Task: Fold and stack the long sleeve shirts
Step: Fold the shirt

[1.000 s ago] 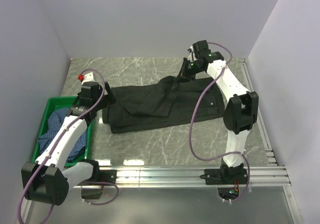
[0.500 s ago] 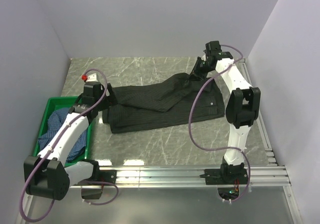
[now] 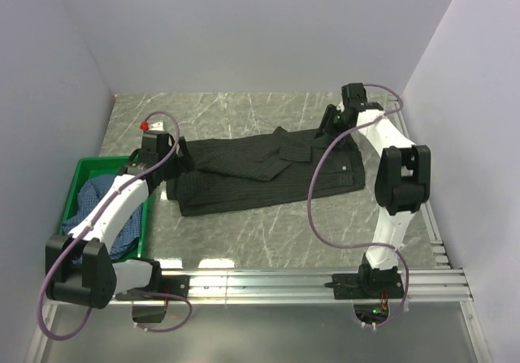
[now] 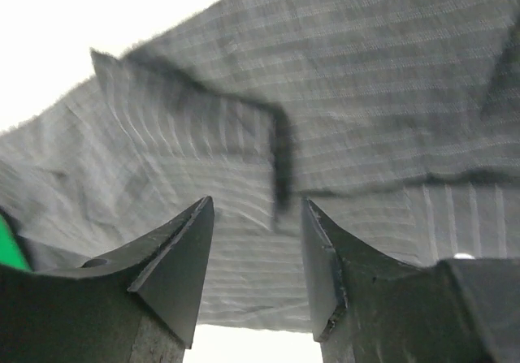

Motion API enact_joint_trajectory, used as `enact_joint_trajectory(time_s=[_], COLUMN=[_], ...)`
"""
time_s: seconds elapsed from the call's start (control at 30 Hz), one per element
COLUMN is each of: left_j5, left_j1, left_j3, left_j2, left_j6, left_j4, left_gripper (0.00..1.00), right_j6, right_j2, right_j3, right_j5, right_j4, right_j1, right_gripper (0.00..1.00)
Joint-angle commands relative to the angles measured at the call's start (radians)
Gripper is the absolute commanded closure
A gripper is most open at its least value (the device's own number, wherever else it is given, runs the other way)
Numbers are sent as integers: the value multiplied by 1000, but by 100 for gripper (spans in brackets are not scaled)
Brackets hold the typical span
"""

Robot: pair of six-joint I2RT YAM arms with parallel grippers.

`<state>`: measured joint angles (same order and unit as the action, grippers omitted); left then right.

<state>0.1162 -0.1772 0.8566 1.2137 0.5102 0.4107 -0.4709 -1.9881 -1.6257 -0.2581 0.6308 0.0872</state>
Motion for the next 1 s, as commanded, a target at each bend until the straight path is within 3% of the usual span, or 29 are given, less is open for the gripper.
enact_joint_trajectory(time_s=[0.0,0.17,0.47,0.67,0.97], left_j5=[-59,-58,-79,-62,-87], left_j1=[1,1,1,1,2], left_j3=[70,149,111,107,24], left_j2=[29,92,265,398,451], left_j6=[14,111,342,379,413], left_j4=[14,27,-176,-227,-282], left_gripper=[4,4,5,5,5], right_j6=[94,34,-139,-164,-181], right_j2=[139,163,100,3,-74], right_j3=[143,210,282,244,225], right_j5=[74,174,50,-55,-105], right_j4=[-192,-204,-364,-425,-470], right_j1=[3,-44,-181,-207,-205], right_gripper=[45,44,46,46,49])
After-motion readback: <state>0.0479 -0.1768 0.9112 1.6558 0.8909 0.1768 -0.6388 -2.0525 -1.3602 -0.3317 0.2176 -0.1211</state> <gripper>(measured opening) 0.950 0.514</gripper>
